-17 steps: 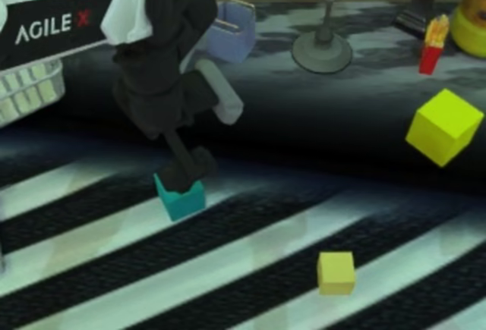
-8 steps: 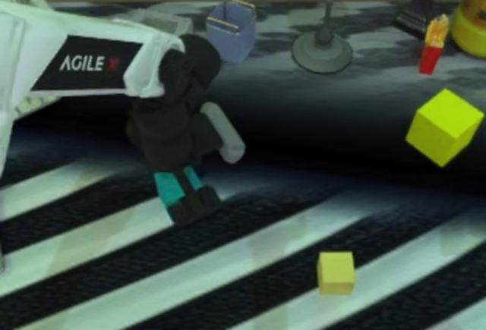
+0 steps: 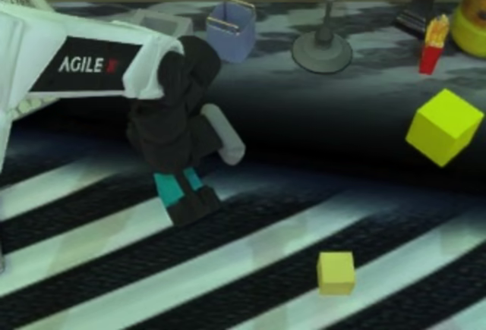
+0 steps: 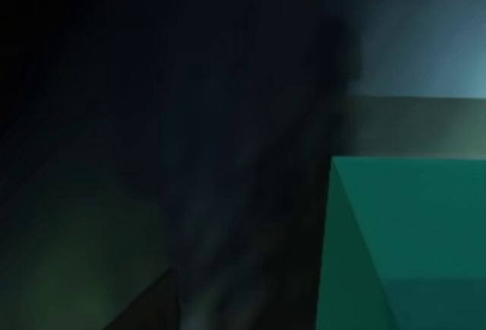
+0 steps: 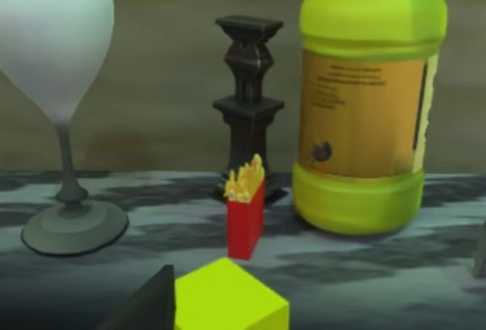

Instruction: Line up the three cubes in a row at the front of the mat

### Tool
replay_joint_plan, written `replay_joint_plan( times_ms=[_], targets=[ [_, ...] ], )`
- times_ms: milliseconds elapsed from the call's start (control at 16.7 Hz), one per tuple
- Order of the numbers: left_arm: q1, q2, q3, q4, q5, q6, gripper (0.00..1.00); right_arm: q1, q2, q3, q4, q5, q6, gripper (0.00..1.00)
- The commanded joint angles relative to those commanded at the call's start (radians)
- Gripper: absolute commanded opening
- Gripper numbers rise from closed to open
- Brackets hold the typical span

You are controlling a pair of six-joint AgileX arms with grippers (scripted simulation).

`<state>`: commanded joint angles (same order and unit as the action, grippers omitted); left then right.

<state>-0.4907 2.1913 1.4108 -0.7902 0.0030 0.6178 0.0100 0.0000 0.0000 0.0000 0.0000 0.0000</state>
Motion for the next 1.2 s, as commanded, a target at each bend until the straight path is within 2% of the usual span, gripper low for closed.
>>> replay_joint_plan(
  times_ms=[600, 1200],
  targets=[
    [0.0, 0.0, 0.0, 0.0, 0.0, 0.0, 0.02, 0.0, 0.0, 0.0, 0.0, 0.0, 0.0, 1.0],
    [-0.001, -0.029, 0.008, -0.02, 0.011, -0.007, 0.0, 0.0, 0.0, 0.0, 0.0, 0.0, 0.0, 1.0]
  ],
)
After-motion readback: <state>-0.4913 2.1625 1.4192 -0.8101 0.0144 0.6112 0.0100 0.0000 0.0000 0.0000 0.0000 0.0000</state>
